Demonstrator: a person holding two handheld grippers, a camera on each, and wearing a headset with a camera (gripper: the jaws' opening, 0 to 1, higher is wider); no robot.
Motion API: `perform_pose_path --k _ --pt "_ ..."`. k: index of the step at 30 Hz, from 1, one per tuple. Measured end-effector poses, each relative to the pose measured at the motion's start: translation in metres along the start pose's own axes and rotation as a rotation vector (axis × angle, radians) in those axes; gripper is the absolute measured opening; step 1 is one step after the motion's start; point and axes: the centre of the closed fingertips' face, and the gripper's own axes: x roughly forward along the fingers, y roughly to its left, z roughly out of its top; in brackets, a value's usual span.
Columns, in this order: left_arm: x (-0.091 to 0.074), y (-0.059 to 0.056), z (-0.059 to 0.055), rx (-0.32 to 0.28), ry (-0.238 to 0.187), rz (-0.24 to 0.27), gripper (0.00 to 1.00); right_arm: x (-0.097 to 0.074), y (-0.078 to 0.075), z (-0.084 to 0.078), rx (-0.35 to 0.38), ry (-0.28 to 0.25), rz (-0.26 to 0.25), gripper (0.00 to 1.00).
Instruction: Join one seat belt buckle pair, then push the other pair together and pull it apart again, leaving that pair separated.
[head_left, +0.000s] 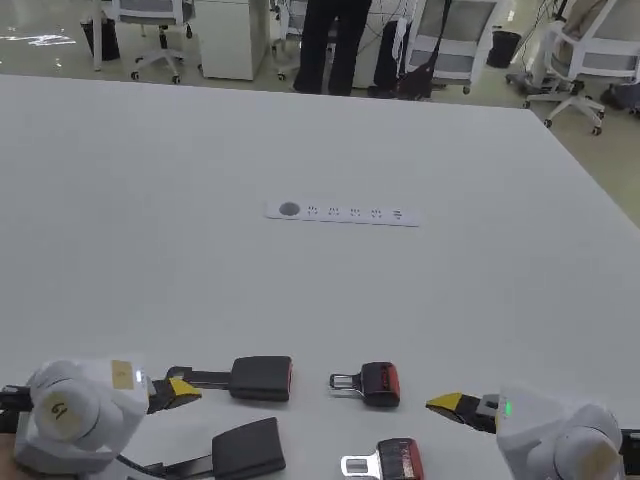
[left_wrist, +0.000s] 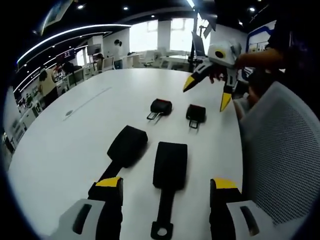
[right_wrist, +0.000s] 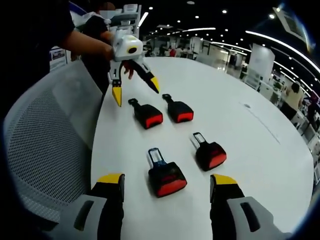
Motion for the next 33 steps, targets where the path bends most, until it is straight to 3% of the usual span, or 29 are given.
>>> perform_pose_path --k 11,18,33 --pt "0.02 0.01 -0.007 -0.01 0.072 -0.012 0.52 0.008 -0.001 -0.007 -0.049 0.049 0.051 0.55" --pt "0.027 0.008 -0.011 0.017 0.118 -0.034 0.42 0.014 -0.003 -0.012 -0.07 0.077 0.076 0.46" --pt "0.033 0.005 -0.012 0.06 0.185 -0.09 0.33 0.027 -0.004 -0.025 -0.139 0.134 0.126 0.34"
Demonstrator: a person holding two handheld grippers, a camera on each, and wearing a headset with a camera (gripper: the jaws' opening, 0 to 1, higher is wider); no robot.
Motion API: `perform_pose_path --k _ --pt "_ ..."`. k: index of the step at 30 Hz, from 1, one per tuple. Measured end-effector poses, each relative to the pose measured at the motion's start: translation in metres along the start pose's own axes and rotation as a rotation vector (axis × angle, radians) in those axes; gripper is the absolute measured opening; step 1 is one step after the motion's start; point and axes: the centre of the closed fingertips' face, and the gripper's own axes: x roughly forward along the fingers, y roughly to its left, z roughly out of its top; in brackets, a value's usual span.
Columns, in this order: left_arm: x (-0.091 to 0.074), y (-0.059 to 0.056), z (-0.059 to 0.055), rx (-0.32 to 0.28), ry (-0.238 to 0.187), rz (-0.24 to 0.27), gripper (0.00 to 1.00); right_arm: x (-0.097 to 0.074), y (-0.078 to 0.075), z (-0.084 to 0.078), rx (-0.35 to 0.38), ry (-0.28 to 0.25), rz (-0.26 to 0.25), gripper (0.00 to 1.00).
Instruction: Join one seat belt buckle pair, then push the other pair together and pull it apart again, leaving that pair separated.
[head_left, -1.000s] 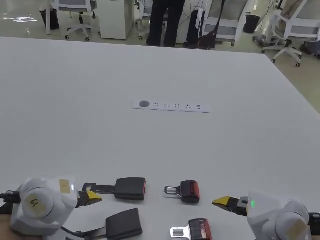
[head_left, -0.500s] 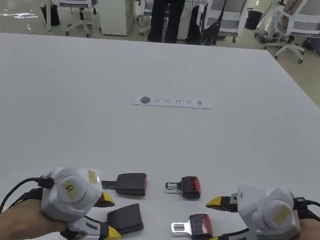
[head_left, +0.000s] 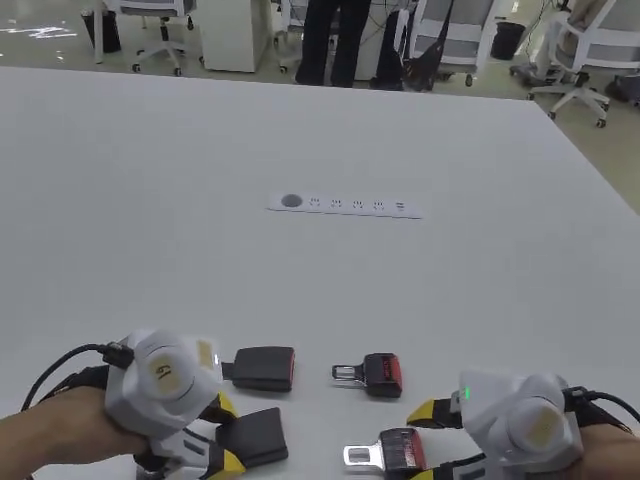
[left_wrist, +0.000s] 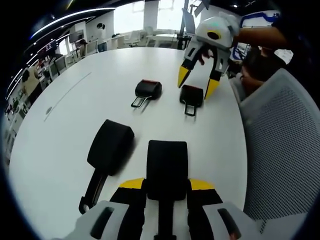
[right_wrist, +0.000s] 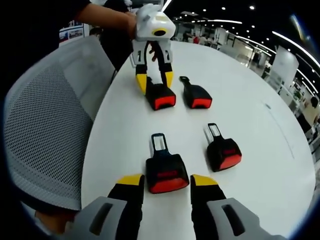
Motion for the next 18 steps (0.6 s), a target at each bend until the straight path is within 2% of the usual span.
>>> perform_pose_path --k 18 --pt "0.0017 -0.0065 0.0018 0.142 0.049 -0.068 0.33 0.002 0.0012 -0.0039 -0.021 0.014 0.011 0.3"
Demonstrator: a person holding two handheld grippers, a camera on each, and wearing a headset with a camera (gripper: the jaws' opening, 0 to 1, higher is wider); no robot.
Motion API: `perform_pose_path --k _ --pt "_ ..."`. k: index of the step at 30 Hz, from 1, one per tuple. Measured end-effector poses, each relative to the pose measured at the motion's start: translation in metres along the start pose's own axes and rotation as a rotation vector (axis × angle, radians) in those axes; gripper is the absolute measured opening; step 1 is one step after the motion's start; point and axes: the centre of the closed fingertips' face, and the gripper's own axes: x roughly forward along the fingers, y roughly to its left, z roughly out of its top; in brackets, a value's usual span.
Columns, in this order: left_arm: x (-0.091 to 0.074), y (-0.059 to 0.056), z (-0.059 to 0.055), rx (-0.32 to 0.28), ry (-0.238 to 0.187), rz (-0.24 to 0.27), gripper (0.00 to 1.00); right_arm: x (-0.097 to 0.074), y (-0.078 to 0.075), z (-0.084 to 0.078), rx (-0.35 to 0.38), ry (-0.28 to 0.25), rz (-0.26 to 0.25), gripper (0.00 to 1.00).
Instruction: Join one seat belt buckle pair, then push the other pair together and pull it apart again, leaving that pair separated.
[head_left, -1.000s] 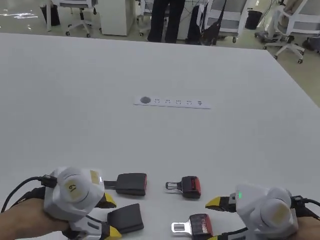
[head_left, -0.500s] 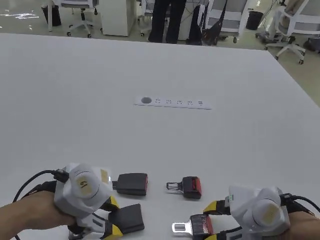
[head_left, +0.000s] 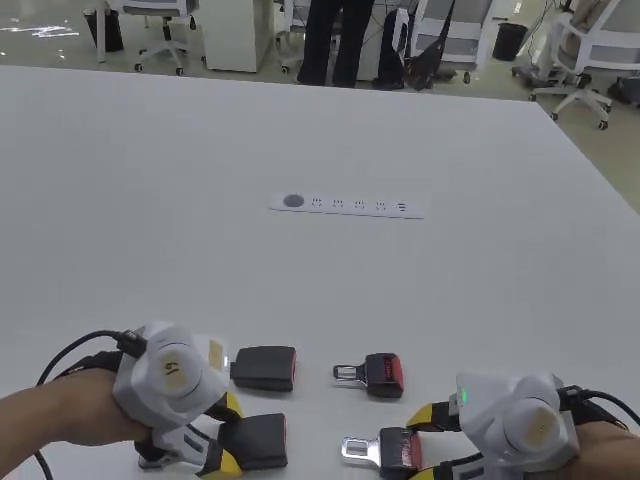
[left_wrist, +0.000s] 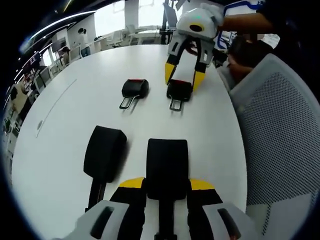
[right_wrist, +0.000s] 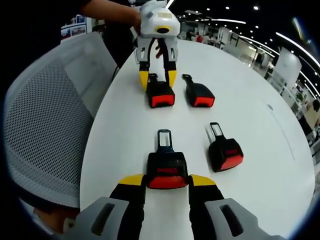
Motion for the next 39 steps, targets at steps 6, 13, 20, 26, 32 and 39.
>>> perform_pose_path --k 6,13,20,26,32,39 --pt "0.002 -0.002 -0.001 0.059 0.037 -0.032 0.33 0.0 0.002 0.001 -0.018 0.006 0.005 0.3" --pt "0.002 -0.003 -0.002 0.088 0.065 -0.059 0.33 0.0 0.002 0.002 -0.039 0.013 0.012 0.3" --pt "0.002 -0.004 -0.003 0.106 0.084 -0.074 0.33 -0.001 0.004 0.007 -0.047 0.021 0.02 0.3" --pt "0.003 -0.004 -0.004 0.097 0.08 -0.071 0.32 0.0 0.003 0.007 -0.046 0.021 0.021 0.29" --pt "0.003 -0.003 -0.005 0.098 0.083 -0.07 0.32 0.002 0.003 0.009 -0.048 0.019 0.024 0.29" --pt "0.003 -0.003 -0.005 0.089 0.078 -0.068 0.32 0.006 0.004 0.013 -0.047 0.017 0.022 0.29"
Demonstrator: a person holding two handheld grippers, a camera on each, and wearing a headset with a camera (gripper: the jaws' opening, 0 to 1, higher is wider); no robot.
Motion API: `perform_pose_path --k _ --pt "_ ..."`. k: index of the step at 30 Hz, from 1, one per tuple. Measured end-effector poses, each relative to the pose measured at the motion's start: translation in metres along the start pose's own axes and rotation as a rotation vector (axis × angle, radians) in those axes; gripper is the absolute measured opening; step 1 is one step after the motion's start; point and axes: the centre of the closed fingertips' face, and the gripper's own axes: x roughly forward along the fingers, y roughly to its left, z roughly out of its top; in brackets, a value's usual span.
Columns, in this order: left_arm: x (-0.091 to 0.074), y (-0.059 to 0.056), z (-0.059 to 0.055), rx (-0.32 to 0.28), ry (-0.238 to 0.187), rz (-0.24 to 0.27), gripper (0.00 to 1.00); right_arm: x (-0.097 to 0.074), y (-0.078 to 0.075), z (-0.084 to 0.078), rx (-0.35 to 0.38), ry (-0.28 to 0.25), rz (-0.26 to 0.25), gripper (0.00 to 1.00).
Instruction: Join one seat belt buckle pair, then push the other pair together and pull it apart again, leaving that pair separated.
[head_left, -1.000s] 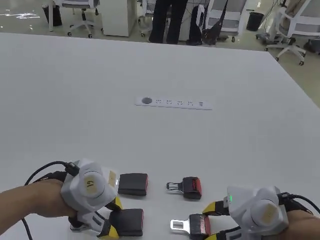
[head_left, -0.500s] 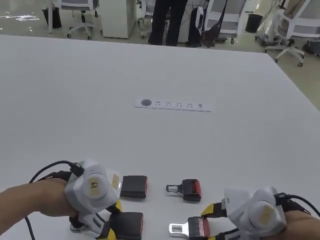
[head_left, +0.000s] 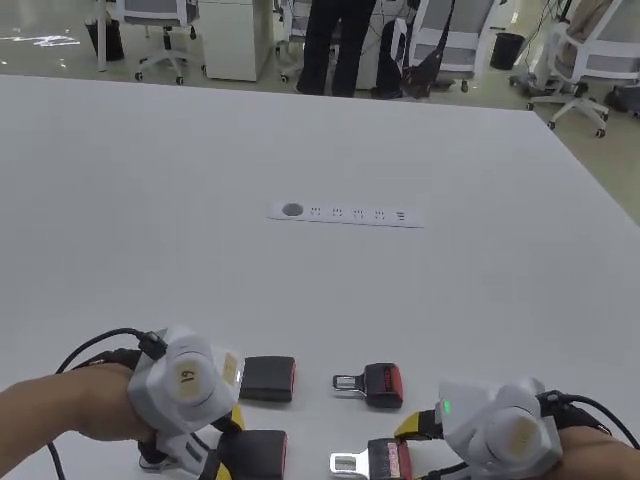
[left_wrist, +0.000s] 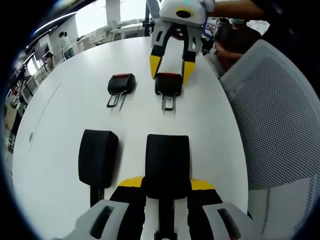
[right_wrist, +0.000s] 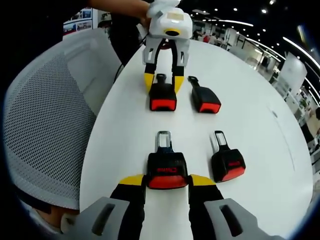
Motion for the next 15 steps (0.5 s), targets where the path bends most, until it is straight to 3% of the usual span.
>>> perform_pose_path --k 15 --pt "0.0 0.0 0.001 -0.014 0.001 0.002 0.32 0.01 -0.001 0.013 -0.001 -0.013 0.001 0.3"
